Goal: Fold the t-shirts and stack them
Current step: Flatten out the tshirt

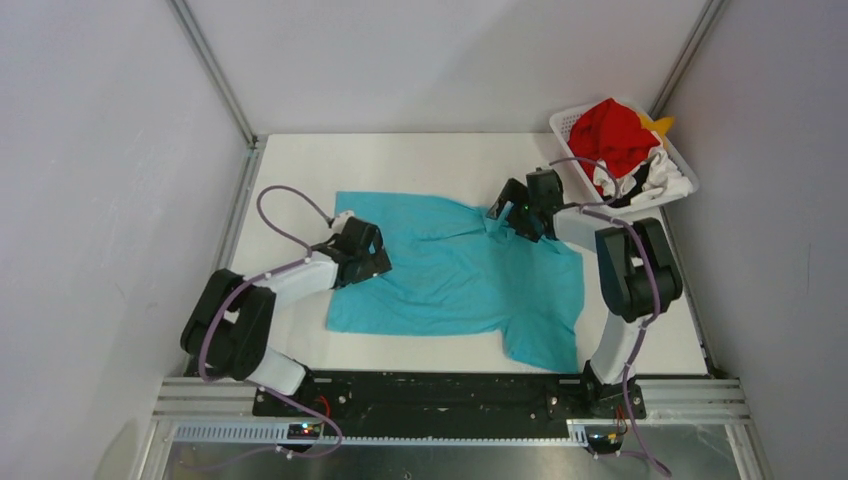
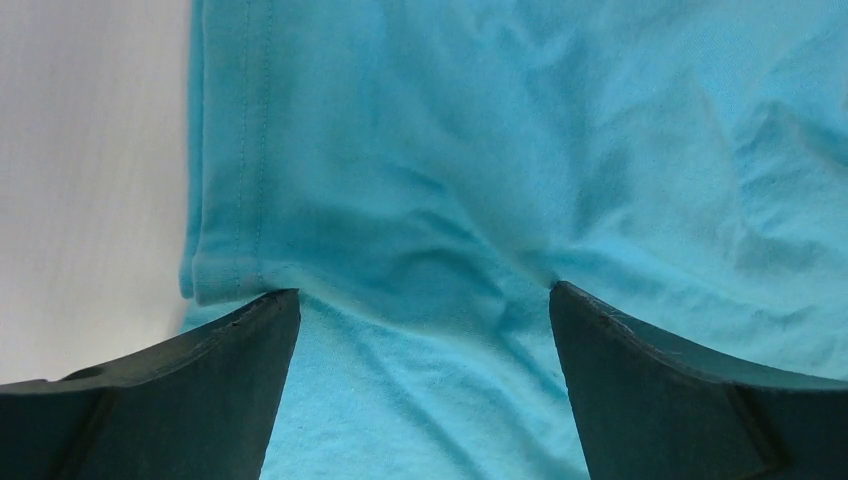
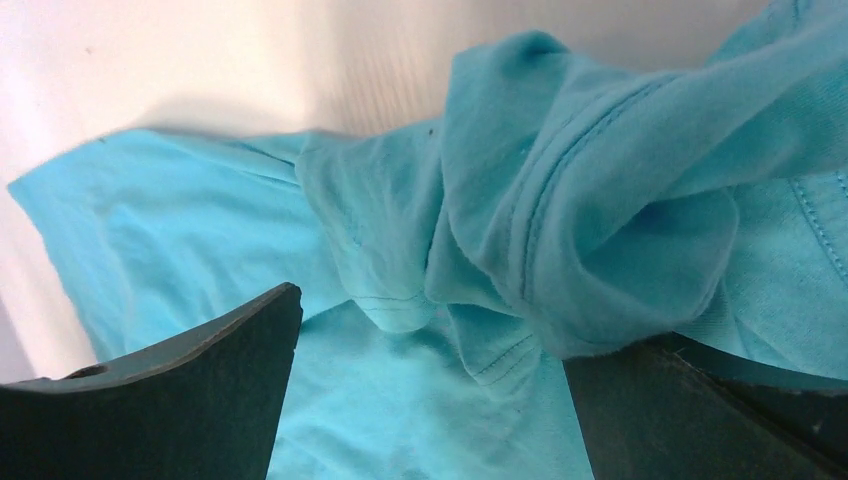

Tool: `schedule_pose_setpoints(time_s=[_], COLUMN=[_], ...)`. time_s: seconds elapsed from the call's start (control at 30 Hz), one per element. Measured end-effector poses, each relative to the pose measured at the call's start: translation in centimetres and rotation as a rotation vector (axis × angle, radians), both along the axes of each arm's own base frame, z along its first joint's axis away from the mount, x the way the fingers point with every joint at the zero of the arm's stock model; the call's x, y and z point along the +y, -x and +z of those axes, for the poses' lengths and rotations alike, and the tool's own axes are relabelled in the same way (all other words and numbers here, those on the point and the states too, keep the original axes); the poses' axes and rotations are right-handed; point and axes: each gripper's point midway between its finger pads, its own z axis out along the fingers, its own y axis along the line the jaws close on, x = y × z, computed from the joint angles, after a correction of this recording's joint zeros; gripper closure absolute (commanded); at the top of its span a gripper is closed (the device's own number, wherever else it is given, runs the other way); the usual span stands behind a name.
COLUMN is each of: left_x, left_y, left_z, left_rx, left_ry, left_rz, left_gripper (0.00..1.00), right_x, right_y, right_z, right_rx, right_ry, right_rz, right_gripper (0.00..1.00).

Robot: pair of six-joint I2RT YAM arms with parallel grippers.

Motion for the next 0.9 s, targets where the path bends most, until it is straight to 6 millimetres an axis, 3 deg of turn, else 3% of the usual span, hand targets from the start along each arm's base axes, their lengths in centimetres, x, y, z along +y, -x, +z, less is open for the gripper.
schedule_pose_setpoints(time_s=[0.17, 0.4, 0.53, 0.67, 0.7, 0.83, 0.9], left_x=[0.7, 2.0, 2.9, 3.2, 3.3, 4.2, 4.7], left_y=[-2.5, -7.6, -8.8, -8.2, -7.6, -3.8, -1.3], left_z=[0.1, 0.4, 0.7, 2.0, 2.7, 5.6, 6.1], left_rx=[0.007, 0.004, 0.003, -0.015, -0.03, -0.091, -0.108], left_ry=[0.01, 0.025, 0.008, 0.009, 0.014, 0.051, 0.08], left_rz=[0.034, 0.074, 0.087, 0.082, 0.082, 0.103, 0.124], left_gripper=[0.0, 0.0, 0.0, 0.0, 0.0, 0.0, 0.0], right_x=[1.1, 1.4, 1.0, 0.2, 0.0, -0.9, -1.6], right_y=[-3.4, -9.1, -10.7, -9.9, -9.0, -3.0, 0.7], right_z=[0.3, 0.7, 1.1, 2.3, 3.3, 7.9, 10.2], right_rx=[0.027, 0.033, 0.031, 0.028, 0.017, -0.036, -0.083], right_ry=[-0.072, -0.102, -0.075, -0.004, 0.018, 0.059, 0.079], right_rz=[0.014, 0.013, 0.016, 0.018, 0.017, 0.013, 0.0], right_gripper=[0.01, 0.01, 0.0, 0.01, 0.01, 0.0, 0.0])
